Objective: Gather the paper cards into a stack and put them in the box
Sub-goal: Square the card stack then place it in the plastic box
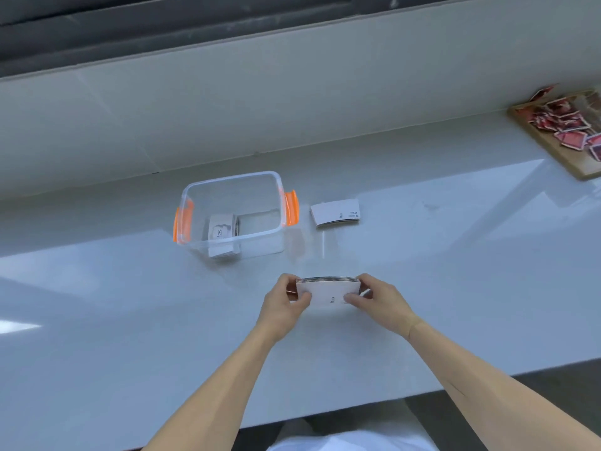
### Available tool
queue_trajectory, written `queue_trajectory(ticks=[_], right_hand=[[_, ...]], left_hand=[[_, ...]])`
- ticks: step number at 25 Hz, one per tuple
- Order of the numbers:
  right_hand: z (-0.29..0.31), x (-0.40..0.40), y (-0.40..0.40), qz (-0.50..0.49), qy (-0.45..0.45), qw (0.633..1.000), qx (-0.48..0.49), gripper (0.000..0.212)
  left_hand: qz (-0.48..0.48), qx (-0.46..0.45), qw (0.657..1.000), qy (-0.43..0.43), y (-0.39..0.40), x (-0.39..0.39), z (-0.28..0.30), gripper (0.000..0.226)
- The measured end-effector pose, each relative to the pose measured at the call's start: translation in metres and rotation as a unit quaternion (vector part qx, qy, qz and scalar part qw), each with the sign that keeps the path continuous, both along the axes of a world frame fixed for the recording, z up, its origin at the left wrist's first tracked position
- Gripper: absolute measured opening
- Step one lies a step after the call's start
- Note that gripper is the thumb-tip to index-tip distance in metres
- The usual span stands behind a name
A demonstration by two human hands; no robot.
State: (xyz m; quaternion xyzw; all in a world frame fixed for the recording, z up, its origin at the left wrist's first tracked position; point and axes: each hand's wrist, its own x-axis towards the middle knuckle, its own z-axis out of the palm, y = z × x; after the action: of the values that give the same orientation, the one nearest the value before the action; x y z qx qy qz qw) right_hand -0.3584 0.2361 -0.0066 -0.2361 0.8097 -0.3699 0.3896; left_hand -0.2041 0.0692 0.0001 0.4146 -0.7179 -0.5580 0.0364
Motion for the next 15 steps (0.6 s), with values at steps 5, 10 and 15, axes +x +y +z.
queue_trajectory(ticks=[5, 10, 15], right_hand=[[0.018, -0.076, 0.003, -0.029, -0.069, 0.997, -0.023, 0.012], [0.029, -0.122, -0.016, -0.075, -0.081, 0.994, -0.026, 0.029], [0.028, -0.144, -0.039, -0.093, -0.096, 0.991, -0.008, 0.028]], left_hand=[[0.141, 0.089, 0.985, 0.034, 0.023, -0.075, 0.014, 0.016], [0.243, 0.084, 0.966, 0.036, 0.032, -0.127, 0.022, 0.026], [0.285, 0.081, 0.955, 0.02, 0.016, -0.157, 0.024, 0.034]])
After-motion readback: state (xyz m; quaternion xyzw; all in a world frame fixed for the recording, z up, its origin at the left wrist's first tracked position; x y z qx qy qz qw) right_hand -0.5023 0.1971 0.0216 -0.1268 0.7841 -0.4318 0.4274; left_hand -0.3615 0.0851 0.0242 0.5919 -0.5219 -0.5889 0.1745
